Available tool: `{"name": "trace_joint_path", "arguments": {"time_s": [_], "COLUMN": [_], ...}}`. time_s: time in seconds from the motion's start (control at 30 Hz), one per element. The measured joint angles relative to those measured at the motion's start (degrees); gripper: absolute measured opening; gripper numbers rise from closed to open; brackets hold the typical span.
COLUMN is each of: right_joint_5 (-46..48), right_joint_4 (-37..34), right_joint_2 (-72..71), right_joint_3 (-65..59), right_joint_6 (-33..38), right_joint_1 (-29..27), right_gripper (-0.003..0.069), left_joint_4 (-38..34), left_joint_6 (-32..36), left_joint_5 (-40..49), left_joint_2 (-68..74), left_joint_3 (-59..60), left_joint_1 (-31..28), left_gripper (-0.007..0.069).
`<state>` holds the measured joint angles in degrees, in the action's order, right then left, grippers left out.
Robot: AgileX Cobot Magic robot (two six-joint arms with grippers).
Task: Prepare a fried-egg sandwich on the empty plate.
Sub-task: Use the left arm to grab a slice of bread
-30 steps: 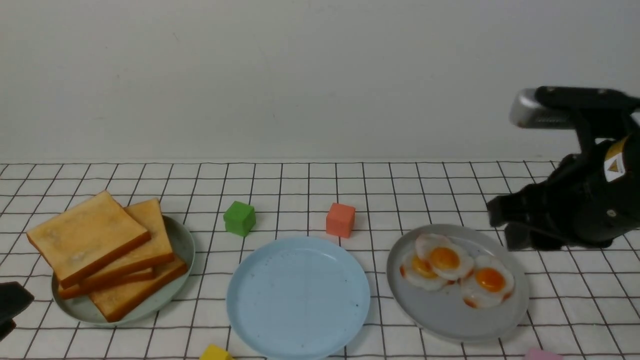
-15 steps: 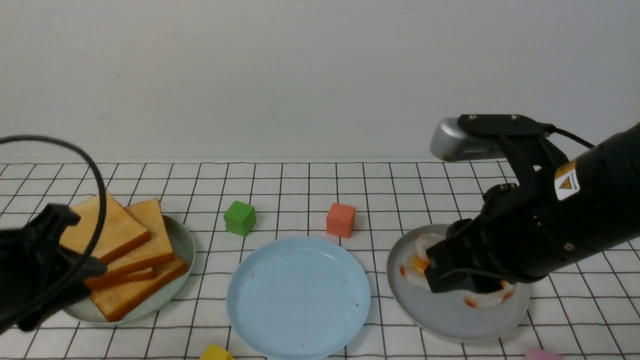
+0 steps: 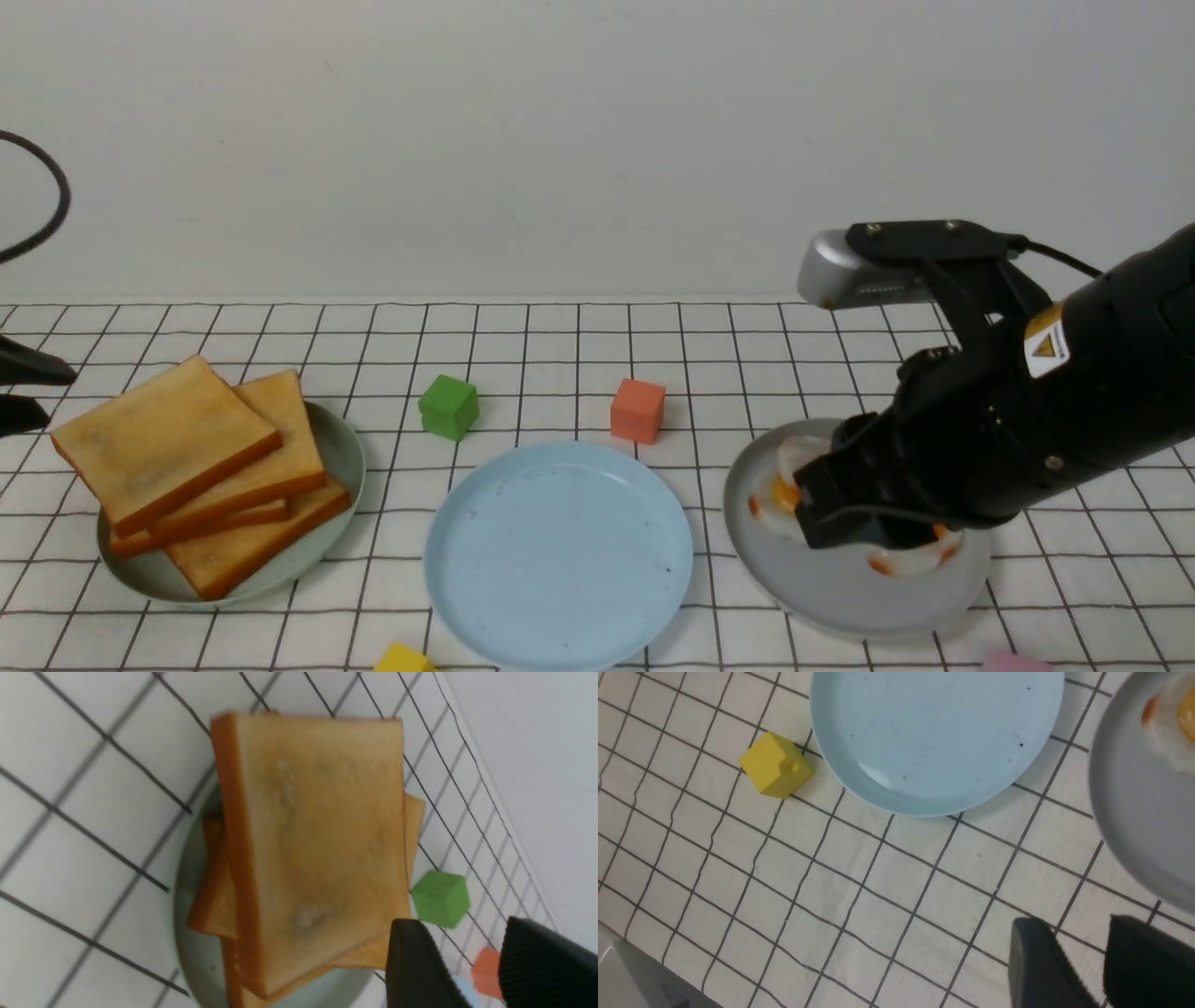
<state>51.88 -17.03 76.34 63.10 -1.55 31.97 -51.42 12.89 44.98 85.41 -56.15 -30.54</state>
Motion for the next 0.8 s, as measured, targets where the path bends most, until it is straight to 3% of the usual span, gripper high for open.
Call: {"name": "trace_joint_path", "arguments": {"time_s": [0.3, 0.5, 0.8], "right_joint_5": [-1.1, -1.1, -1.1], "right_joint_4": [0.1, 0.1, 0.1], "right_joint_2": [0.0, 0.0, 0.0], "right_joint_3": [-0.1, -0.1, -0.1], "right_joint_6": [0.0, 0.0, 0.0], "right_joint_1": [0.0, 0.0, 0.0], "right_gripper": [0.0241, 0.0241, 0.0241], "left_joint_4": [11.9, 11.6, 6.9], "left_joint_6": [-0.9, 7.2, 10.3], "left_joint_5": [-2.7, -6.5, -9.4], "left_joint_2": [7.0, 13.1, 19.3], "left_joint_3": [-7.3, -7.7, -7.7], "left_joint_1": [0.1, 0.1, 0.1], "left_gripper": [0.0414, 0.0395, 0.0363]}}
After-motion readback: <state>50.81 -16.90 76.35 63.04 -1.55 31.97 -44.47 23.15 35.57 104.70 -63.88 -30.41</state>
